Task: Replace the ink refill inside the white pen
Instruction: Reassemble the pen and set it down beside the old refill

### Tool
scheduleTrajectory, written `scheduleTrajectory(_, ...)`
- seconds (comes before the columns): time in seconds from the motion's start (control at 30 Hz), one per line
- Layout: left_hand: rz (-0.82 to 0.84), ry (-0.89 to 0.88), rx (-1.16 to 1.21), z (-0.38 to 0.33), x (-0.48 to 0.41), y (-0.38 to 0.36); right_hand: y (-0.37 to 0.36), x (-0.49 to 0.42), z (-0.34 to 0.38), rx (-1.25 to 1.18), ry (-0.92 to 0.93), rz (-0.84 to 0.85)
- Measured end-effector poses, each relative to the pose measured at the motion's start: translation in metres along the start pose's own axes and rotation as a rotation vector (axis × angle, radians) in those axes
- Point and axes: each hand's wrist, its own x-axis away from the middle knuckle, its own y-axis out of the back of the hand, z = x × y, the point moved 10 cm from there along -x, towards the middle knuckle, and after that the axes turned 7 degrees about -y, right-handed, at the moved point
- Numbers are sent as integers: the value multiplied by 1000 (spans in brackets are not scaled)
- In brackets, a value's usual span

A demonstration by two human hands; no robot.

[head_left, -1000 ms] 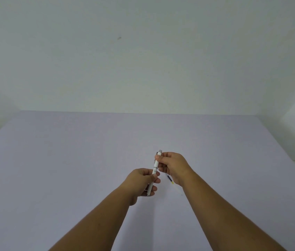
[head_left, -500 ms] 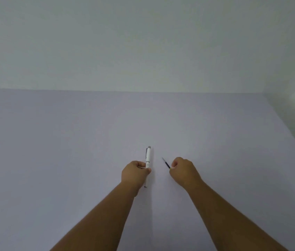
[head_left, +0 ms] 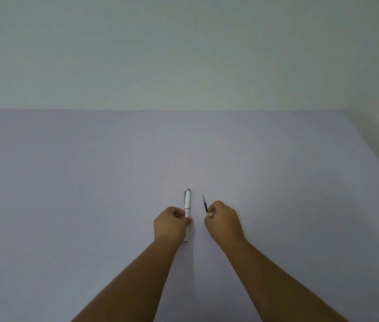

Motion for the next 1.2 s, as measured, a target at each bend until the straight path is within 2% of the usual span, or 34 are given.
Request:
scheduleTrajectory(0.37, -26, 13, -1, 4, -1, -2, -1, 1, -7, -60, -54, -1)
scheduleTrajectory(1.2, -10, -21, -64, 6, -2, -3, -3, 15, -8, -94, -48, 51)
